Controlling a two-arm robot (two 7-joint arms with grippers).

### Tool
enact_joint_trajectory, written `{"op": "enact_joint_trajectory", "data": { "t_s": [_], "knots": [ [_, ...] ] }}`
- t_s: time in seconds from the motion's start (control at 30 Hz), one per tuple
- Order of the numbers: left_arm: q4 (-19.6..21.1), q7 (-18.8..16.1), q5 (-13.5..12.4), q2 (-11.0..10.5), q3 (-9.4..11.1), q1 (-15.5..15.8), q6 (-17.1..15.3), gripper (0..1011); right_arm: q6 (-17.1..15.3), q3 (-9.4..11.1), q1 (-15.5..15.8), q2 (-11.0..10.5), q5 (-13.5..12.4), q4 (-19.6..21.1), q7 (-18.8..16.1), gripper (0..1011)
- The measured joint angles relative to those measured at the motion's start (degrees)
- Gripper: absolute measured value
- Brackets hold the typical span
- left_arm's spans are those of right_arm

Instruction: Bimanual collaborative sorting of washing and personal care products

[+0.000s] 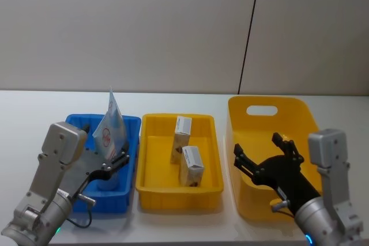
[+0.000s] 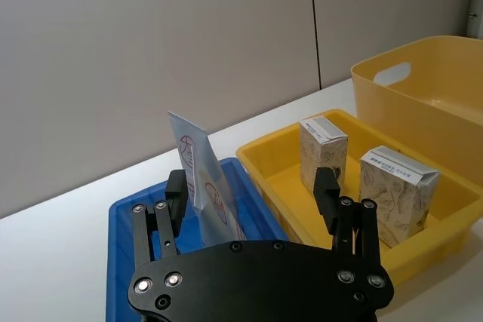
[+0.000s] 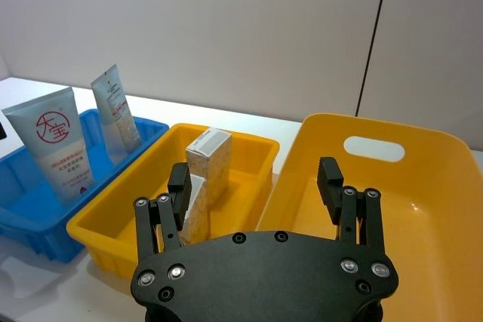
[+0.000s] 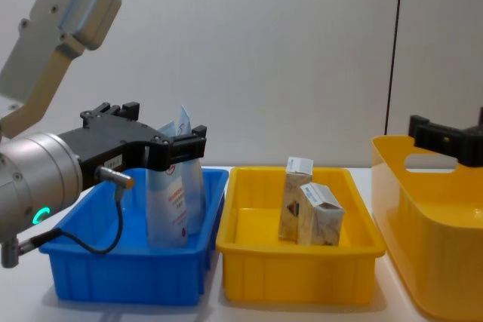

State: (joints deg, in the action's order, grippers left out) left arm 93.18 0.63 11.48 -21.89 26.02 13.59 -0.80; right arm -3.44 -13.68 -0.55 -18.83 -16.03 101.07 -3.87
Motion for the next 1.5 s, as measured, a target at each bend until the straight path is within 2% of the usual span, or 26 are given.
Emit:
{"op": "enact_joint_trajectory", "data": {
  "t_s": [0.17, 0.57, 0.73, 0.93, 1.1, 1.5],
  "knots": [
    [0.00, 0.00, 0.00, 0.00, 0.00, 0.00, 0.00, 1002, -3.04, -0.77, -1.57, 0.59, 0.22, 0.12, -0.08, 1003],
    [0.00, 0.00, 0.00, 0.00, 0.00, 0.00, 0.00, 1001, -16.04, -2.99, -7.36, 2.80, 0.20, 0.69, 0.32, 1003],
    [0.00, 0.00, 0.00, 0.00, 0.00, 0.00, 0.00, 1001, -21.56, -4.73, -10.93, 4.43, 0.87, -1.45, 1.01, 1003],
    [0.00, 0.00, -0.01, -0.01, 0.00, 0.00, 0.00, 1001, -26.23, -6.79, -14.80, 6.37, 2.05, -4.97, 1.87, 1003],
    [0.00, 0.00, -0.01, 0.00, 0.00, 0.00, 0.00, 1001, -28.77, -8.33, -17.57, 7.96, 3.22, -8.37, 2.69, 1003],
    [0.00, 0.00, -0.01, 0.00, 0.00, 0.00, 0.00, 1001, -31.43, -9.84, -20.72, 10.64, 5.07, -13.81, 4.58, 1003]
  ]
}}
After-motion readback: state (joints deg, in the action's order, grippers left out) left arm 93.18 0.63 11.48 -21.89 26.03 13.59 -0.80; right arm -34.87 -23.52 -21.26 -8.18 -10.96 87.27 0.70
